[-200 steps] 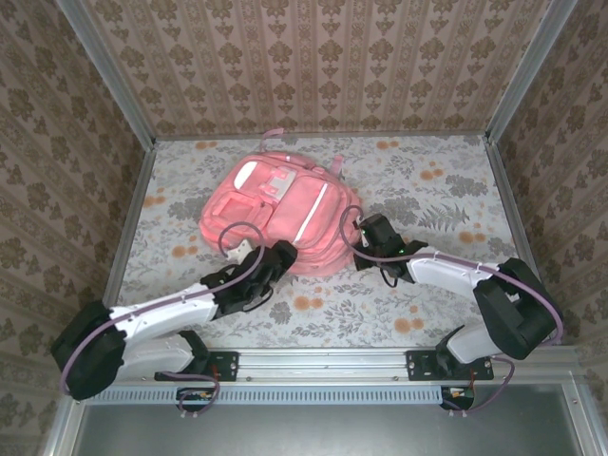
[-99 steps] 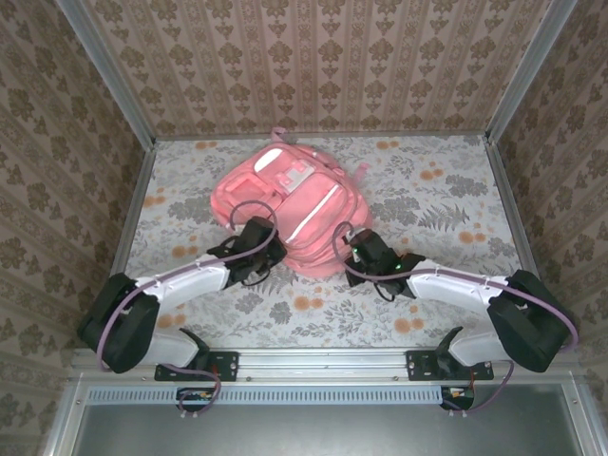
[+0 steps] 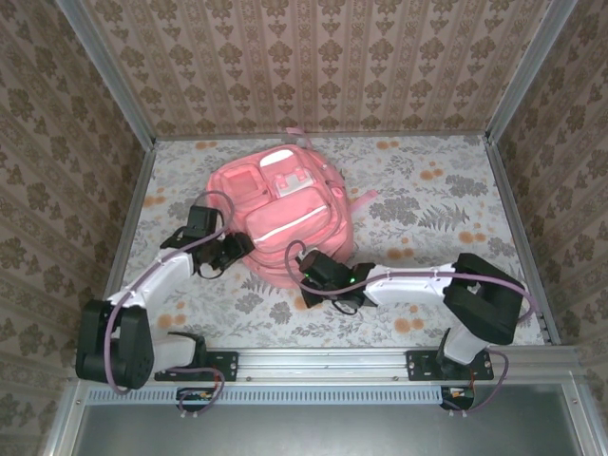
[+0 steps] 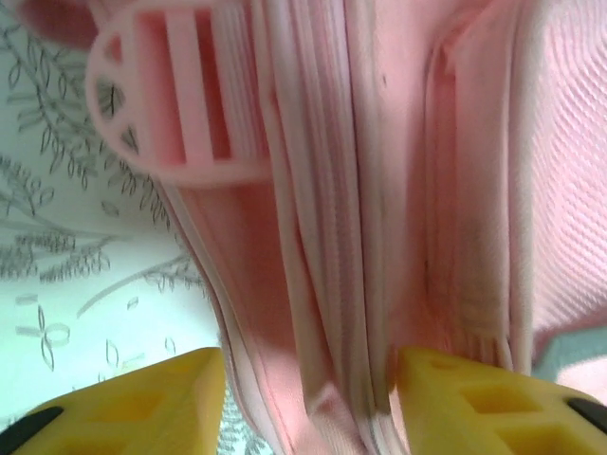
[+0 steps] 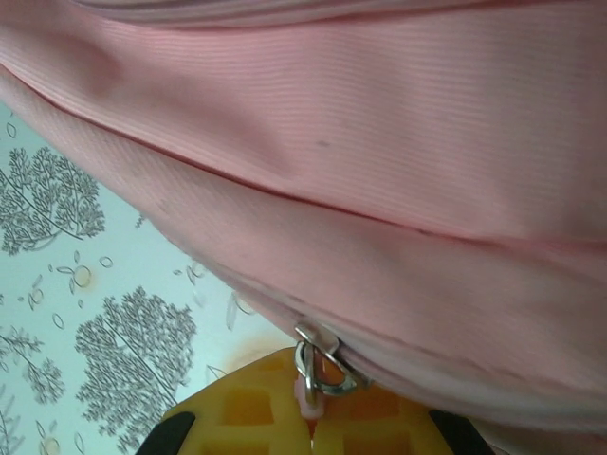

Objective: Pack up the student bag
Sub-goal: Rotate the student bag at the center of the table, then zip the student bag at the center of the table.

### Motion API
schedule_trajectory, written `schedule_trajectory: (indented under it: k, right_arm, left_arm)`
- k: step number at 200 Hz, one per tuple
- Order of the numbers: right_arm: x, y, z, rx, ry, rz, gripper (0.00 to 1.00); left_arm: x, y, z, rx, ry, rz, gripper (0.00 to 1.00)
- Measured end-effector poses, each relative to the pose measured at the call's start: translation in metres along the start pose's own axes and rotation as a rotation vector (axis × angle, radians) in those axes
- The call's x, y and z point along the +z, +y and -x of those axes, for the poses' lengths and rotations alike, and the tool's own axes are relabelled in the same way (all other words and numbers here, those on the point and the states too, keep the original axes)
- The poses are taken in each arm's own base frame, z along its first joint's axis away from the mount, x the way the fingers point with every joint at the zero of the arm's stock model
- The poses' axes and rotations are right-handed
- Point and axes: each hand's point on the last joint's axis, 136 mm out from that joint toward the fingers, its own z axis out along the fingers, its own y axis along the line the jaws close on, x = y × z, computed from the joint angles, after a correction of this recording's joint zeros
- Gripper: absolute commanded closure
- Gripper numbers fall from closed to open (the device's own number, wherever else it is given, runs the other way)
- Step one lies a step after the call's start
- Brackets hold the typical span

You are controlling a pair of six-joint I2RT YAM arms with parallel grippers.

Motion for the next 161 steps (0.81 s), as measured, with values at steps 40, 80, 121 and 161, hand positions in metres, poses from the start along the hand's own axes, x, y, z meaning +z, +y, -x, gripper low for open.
schedule_trajectory:
  k: [40, 80, 121, 161]
  right_arm:
    - [0.007, 0.013, 0.001, 0.017, -0.003, 0.013, 1.0]
    - [0.008, 0.011, 0.004, 0.021, -0.018, 0.001, 1.0]
    - [0.008, 0.011, 0.005, 0.021, -0.022, -0.002, 1.0]
    - [0.008, 0.01, 0.005, 0.021, -0.023, -0.004, 1.0]
  left_arm:
    - [-0.053, -0.032, -0.047, -0.053, -0.114, -0.127, 0.46]
    - [-0.034, -0.022, -0.106, -0.195, -0.084, -0.16, 0.39]
    - [-0.009, -0.037, -0.1, -0.265, -0.157, -0.118, 0.35]
    - [-0.007, -0.057, -0.082, -0.302, -0.242, -0.175, 0.38]
